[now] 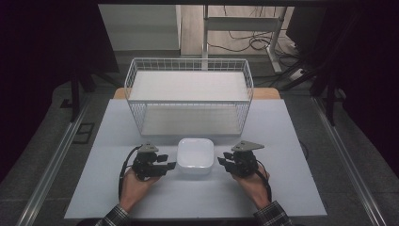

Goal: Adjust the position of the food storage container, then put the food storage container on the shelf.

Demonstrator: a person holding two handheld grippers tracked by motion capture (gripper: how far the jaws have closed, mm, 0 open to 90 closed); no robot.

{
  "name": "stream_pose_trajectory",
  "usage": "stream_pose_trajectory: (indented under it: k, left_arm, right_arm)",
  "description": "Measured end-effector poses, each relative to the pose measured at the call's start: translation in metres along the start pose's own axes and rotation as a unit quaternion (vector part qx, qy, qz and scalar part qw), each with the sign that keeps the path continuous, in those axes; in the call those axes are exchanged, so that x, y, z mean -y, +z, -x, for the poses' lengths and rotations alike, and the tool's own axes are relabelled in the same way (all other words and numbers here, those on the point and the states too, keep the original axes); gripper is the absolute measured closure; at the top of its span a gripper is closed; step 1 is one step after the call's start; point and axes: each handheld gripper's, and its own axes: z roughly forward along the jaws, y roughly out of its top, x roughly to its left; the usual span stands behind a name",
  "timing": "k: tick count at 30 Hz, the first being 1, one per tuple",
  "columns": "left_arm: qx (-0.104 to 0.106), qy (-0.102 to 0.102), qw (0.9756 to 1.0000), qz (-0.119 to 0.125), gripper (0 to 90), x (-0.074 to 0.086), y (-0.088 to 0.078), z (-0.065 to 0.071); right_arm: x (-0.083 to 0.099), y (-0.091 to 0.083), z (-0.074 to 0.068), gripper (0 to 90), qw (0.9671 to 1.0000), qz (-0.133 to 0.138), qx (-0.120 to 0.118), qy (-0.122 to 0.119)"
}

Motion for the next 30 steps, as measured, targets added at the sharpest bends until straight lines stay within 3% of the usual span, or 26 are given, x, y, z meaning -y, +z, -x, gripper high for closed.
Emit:
stream_pose_trajectory:
  k: [1, 2, 3, 7, 8, 10, 19, 24, 30]
  left_arm:
    - [0.000, 0.000, 1.0000, 0.000, 34.6, 0.000, 0.000, 0.000]
    - [0.007, -0.001, 1.0000, 0.003, 29.9, 0.001, -0.002, -0.002]
    - [0.007, -0.001, 1.0000, 0.003, 26.7, 0.001, -0.002, -0.002]
    - [0.009, 0.003, 0.9999, 0.009, 18.3, 0.000, -0.004, -0.004]
    - [0.008, 0.008, 0.9999, 0.012, 12.6, -0.001, -0.004, -0.004]
    - [0.009, 0.020, 0.9996, 0.016, 10.4, -0.001, -0.004, -0.004]
    - [0.008, 0.038, 0.9990, 0.020, 6.2, -0.005, -0.002, -0.003]
    - [0.023, 0.026, 0.9989, 0.032, 4.6, -0.017, -0.004, -0.003]
    - [0.026, 0.023, 0.9990, 0.029, 4.3, -0.029, -0.004, 0.000]
  right_arm:
    - [0.000, 0.000, 0.000, 55.4, 1.0000, 0.000, 0.000, 0.000]
    - [0.001, -0.001, 0.003, 41.9, 1.0000, 0.001, -0.003, -0.001]
    - [0.001, -0.001, 0.003, 41.9, 1.0000, 0.001, -0.003, -0.001]
    - [0.004, 0.003, 0.008, 23.4, 1.0000, -0.001, 0.000, 0.005]
    - [0.004, 0.004, 0.008, 18.5, 1.0000, 0.002, 0.002, 0.002]
    - [0.003, 0.004, 0.008, 14.4, 1.0000, 0.003, 0.002, 0.003]
    - [-0.001, 0.004, 0.006, 6.1, 0.9998, 0.017, -0.007, 0.009]
    - [-0.010, 0.003, 0.005, 5.2, 0.9993, 0.026, -0.020, 0.018]
    - [-0.020, 0.006, 0.000, 3.2, 0.9985, 0.024, -0.033, 0.036]
